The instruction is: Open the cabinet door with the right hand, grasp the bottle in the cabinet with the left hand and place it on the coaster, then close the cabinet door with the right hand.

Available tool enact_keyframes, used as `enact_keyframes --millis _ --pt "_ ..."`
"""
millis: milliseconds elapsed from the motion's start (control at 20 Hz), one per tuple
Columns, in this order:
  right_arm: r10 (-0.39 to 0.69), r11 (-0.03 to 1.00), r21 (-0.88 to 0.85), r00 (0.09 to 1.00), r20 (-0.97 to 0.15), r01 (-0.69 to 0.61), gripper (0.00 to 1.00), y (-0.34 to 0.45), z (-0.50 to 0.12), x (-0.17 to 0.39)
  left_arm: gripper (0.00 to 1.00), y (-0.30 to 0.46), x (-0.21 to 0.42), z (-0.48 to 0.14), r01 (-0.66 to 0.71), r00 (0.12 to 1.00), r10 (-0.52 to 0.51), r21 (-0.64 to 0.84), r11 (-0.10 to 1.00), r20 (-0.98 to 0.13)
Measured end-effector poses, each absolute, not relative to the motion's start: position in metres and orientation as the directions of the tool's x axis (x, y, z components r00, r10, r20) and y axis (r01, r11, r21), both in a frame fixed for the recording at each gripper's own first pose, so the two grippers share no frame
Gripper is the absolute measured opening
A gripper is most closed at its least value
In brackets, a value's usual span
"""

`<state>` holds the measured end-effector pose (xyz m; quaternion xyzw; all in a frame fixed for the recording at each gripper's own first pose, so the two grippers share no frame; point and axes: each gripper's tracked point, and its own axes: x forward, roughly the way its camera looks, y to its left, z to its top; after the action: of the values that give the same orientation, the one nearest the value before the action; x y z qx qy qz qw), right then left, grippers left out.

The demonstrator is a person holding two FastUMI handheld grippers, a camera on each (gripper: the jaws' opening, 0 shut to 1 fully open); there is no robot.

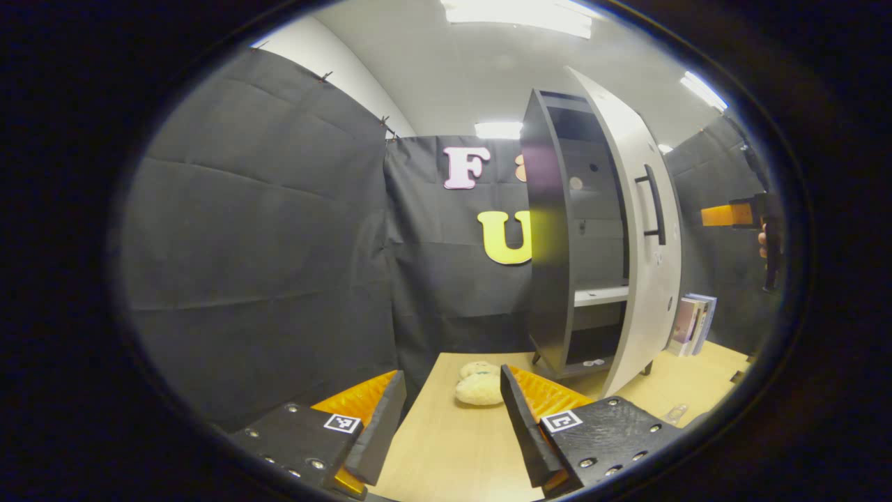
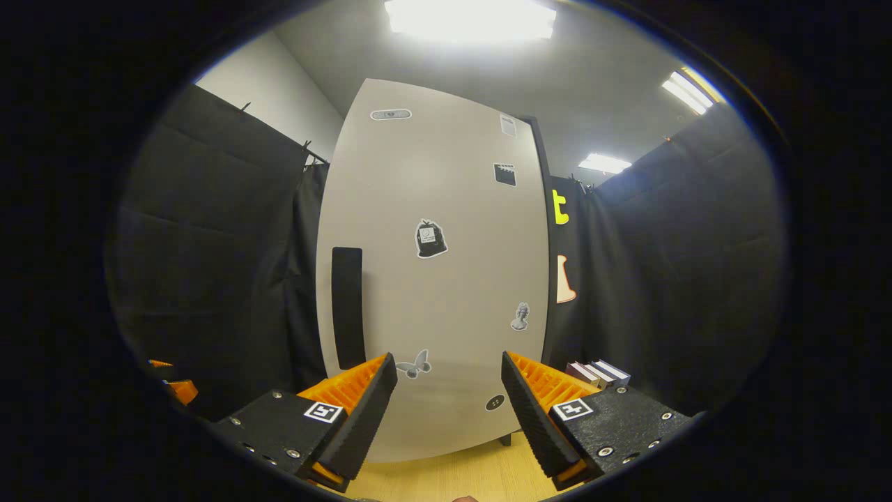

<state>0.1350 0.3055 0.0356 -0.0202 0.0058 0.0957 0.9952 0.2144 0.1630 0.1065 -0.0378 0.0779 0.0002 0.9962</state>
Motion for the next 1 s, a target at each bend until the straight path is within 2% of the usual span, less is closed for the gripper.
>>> enact_keyframes --millis 300,350,500,650,700,750,800,950,1000 --pt "0.195 0.98 -0.03 0.981 0.015 -0.195 0.93 0.247 0.04 0.116 0.78 0.11 0.222 0.13 0.03 0.991 -0.039 -0.073 0.997 -0.125" --pt "0.192 0.981 -0.028 0.981 0.018 -0.191 0.93 0.236 0.04 0.116 0.73 0.103 0.223 0.134 0.027 0.992 -0.035 -0.069 0.997 -0.122" --pt "0.2 0.98 -0.025 0.98 0.017 -0.2 0.93 0.21 0.037 0.111 0.83 0.076 0.226 0.15 0.036 0.993 -0.044 -0.075 0.997 -0.11" --pt "0.209 0.978 -0.023 0.978 0.01 -0.209 0.93 0.183 0.032 0.108 0.83 0.049 0.225 0.166 0.038 0.994 -0.045 -0.072 0.997 -0.099" --pt "0.211 0.977 -0.019 0.977 0.008 -0.211 0.93 0.174 0.032 0.108 0.73 0.04 0.226 0.171 0.044 0.994 -0.05 -0.069 0.997 -0.093" --pt "0.212 0.977 -0.013 0.977 0.01 -0.212 0.93 0.165 0.031 0.108 0.72 0.03 0.226 0.176 0.049 0.994 -0.055 -0.066 0.997 -0.089" --pt "0.212 0.977 -0.007 0.977 0.011 -0.212 0.93 0.155 0.031 0.106 0.78 0.019 0.227 0.18 0.055 0.995 -0.06 -0.064 0.996 -0.085" --pt "0.209 0.978 0.009 0.978 0.011 -0.209 0.93 0.129 0.029 0.107 0.78 -0.007 0.225 0.192 0.064 0.995 -0.069 -0.064 0.996 -0.076" --pt "0.207 0.978 0.012 0.978 0.012 -0.207 0.93 0.121 0.029 0.107 0.73 -0.016 0.225 0.193 0.063 0.995 -0.068 -0.064 0.996 -0.076"
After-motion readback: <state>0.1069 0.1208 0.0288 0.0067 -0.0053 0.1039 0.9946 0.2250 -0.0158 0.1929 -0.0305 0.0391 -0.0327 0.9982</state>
